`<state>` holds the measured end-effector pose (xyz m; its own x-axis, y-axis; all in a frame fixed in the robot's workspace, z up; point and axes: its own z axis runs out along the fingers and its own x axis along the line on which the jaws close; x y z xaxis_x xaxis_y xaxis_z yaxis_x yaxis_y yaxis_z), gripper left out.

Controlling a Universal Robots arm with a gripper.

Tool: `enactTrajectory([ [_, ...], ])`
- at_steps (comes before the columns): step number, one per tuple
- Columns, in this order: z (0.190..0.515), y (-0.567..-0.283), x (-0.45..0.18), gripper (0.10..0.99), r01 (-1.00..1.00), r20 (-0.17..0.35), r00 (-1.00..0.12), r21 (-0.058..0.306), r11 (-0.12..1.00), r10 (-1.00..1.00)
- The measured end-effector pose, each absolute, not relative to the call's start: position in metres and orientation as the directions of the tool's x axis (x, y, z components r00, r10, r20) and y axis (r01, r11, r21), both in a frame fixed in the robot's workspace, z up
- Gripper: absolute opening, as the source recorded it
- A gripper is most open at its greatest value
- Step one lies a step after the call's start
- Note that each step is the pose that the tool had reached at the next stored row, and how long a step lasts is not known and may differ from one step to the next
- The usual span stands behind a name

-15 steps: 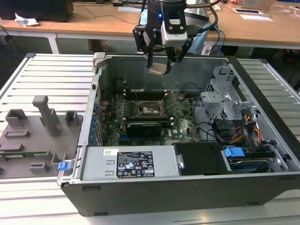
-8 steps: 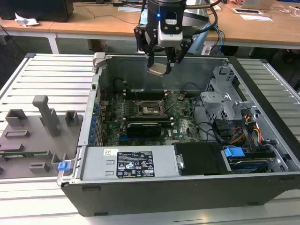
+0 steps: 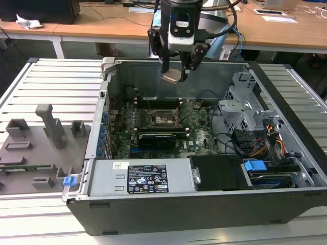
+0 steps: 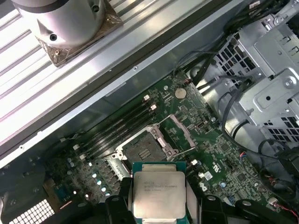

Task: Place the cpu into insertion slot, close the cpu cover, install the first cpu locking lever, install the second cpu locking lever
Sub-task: 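Place the cpu into insertion slot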

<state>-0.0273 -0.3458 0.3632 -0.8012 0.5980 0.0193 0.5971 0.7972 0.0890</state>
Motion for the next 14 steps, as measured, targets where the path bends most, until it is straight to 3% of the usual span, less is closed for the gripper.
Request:
enactTrajectory([
  [14,0.3599,-0.3458,-0.0273,0.541,0.734,0.02,-0.677,0.088,0.673,0.736],
])
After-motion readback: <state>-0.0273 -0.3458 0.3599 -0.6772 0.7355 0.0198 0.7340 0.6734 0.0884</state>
